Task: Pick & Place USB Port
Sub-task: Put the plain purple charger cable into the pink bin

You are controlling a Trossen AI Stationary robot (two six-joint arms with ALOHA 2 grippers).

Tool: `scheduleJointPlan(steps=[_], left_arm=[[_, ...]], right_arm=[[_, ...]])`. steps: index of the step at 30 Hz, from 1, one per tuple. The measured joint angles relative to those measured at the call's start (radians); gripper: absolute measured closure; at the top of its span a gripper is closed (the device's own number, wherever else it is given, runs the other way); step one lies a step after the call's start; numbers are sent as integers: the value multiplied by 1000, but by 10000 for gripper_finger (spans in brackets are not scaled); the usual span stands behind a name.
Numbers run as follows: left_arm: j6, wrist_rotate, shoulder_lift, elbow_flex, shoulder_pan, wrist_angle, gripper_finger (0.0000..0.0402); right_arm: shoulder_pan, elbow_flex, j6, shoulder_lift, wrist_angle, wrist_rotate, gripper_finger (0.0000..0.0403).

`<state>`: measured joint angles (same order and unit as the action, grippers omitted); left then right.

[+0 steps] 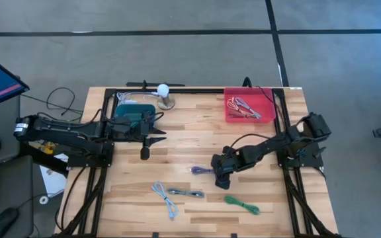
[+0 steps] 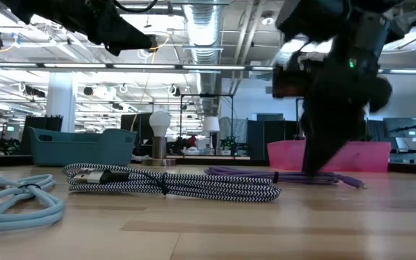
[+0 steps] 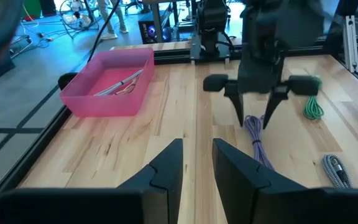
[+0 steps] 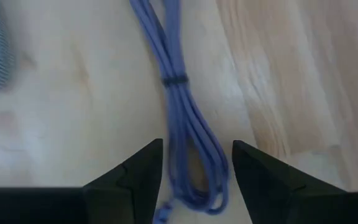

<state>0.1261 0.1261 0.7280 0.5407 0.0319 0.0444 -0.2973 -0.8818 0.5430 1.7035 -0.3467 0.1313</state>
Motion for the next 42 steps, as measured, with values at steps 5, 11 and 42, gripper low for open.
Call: scheduleJointPlan(steps=[5,11,42], left_arm=[[0,0,0,0,0,-2,314],[0,0,0,0,0,-2,314],[0,0,0,0,0,-2,314]], right_arm=[[0,-4,-3,58,0,14,216],[0,-3,-17,79,-3,13,253],[149,2,-109,-397,-357,383,401]])
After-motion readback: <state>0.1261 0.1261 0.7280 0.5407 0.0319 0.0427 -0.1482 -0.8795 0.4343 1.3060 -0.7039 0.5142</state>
